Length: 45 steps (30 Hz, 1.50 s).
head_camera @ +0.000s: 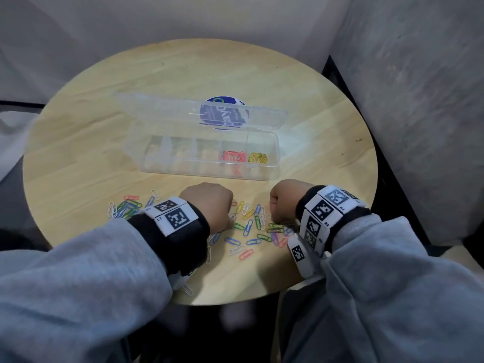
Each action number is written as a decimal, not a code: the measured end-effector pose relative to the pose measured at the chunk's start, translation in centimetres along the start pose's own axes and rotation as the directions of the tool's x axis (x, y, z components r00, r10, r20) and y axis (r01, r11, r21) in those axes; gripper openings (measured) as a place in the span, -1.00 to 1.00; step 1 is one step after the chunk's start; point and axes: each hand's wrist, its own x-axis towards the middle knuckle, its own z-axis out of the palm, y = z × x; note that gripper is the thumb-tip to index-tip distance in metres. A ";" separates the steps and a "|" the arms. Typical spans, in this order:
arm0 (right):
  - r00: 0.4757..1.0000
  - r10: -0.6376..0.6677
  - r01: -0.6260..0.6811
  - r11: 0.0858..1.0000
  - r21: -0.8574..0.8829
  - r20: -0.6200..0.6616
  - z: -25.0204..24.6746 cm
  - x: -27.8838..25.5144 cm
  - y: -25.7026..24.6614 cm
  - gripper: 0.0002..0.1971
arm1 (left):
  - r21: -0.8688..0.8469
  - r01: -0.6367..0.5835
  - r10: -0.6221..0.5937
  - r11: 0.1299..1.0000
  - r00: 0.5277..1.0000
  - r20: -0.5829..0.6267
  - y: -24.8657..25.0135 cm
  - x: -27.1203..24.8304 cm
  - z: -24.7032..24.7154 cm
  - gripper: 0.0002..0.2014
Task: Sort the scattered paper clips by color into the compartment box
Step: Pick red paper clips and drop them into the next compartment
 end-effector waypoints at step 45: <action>0.992 -0.100 0.097 0.994 -0.043 -0.072 0.9 0.4 -2.1 -0.84 | -0.173 0.048 -0.028 0.984 0.992 0.120 0.6 0.2 -0.7 -0.88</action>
